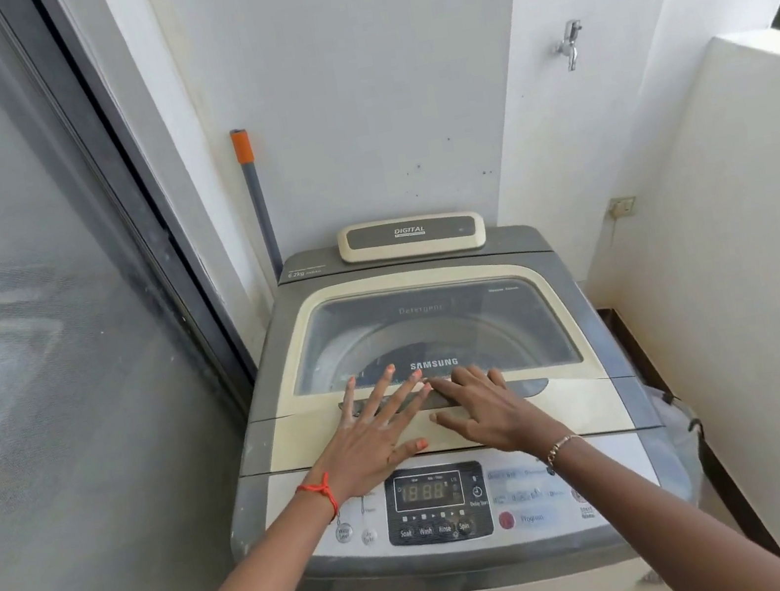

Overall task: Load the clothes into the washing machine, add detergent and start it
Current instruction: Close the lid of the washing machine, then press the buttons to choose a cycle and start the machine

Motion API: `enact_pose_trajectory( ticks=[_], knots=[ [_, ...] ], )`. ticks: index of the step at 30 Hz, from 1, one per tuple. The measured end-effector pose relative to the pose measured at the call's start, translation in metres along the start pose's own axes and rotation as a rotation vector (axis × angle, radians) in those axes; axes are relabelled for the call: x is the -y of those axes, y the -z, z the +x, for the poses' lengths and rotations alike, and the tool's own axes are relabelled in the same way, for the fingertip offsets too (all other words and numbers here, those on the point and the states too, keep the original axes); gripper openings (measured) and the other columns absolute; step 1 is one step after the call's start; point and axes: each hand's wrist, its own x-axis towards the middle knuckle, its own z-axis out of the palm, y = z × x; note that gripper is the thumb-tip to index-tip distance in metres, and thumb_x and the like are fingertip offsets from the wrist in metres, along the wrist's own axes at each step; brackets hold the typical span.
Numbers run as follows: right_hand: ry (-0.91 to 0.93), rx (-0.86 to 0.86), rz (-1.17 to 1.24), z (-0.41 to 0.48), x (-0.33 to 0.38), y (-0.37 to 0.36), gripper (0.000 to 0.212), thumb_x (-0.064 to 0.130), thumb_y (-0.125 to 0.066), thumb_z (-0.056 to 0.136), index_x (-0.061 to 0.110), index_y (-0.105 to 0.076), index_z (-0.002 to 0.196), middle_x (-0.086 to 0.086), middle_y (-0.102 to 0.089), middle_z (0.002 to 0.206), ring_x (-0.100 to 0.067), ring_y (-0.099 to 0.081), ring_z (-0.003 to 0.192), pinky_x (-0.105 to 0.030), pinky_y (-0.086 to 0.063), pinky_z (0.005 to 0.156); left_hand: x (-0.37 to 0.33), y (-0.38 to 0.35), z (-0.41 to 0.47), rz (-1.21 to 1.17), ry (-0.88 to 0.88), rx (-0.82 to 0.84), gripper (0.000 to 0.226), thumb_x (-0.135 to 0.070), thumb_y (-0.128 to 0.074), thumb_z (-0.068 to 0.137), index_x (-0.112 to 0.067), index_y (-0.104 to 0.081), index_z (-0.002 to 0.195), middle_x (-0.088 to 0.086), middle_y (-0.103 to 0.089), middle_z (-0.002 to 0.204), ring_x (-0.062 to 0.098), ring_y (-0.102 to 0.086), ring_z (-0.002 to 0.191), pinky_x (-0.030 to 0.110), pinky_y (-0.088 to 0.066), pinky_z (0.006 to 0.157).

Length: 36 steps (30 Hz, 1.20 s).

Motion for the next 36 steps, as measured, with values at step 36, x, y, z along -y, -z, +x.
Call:
enact_pose_trajectory(
  ticks=[36],
  knots=[
    [0.152, -0.026, -0.016, -0.036, -0.049, -0.007, 0.093, 0.068, -0.046, 0.076, 0.021, -0.010, 0.149, 0.001, -0.020, 0.155, -0.019, -0.016, 0.143, -0.039, -0.009, 0.114, -0.014, -0.008, 0.002, -0.060, 0.199, -0.048, 0.066, -0.056, -0.009, 0.084, -0.039, -0.009, 0.148, -0.019, -0.007, 0.157, 0.014, -0.014, 0.144, 0.050, -0.009, 0.112]
  ],
)
